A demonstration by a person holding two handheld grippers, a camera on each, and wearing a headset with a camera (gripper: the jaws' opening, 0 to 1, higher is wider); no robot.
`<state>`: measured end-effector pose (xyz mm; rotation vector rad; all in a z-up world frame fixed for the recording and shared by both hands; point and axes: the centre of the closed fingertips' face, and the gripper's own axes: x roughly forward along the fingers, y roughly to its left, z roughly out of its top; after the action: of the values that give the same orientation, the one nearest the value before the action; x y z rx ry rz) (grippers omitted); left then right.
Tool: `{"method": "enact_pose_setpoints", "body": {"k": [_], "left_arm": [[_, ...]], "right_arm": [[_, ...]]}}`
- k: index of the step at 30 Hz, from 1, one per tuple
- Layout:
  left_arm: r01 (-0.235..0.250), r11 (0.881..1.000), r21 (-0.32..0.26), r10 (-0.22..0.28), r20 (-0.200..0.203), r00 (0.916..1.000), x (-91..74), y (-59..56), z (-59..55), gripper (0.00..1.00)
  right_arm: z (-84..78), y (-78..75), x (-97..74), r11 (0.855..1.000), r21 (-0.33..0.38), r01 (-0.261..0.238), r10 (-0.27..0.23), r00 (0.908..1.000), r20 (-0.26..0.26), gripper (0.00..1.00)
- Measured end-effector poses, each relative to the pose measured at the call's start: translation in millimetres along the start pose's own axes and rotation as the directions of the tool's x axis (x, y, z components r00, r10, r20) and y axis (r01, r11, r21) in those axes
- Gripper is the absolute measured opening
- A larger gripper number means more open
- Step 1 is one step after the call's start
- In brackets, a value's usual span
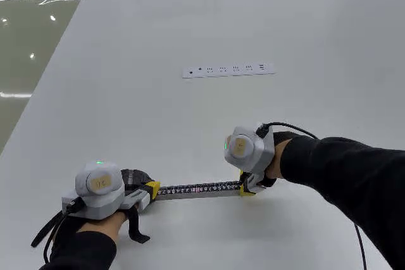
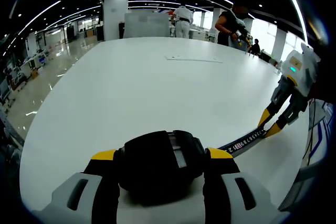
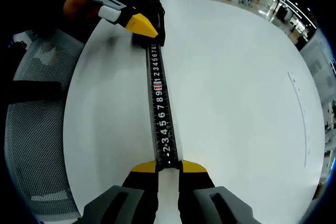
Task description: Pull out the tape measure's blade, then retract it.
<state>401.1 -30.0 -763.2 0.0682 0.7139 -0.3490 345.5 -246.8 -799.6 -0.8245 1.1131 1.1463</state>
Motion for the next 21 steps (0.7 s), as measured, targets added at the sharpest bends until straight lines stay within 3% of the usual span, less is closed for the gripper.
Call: {"method": "enact_pose_setpoints", "body": {"k": [21], "left_arm": [[0.028,1.000,-0.013,-0.028,-0.012,0.9995,-1.8,-0.9,-0.5,0.59]], "right_arm": [[6.1,3.1,-0.4,1.000,-0.003,-0.005,0.005,1.0000,0.005,0.09]]}}
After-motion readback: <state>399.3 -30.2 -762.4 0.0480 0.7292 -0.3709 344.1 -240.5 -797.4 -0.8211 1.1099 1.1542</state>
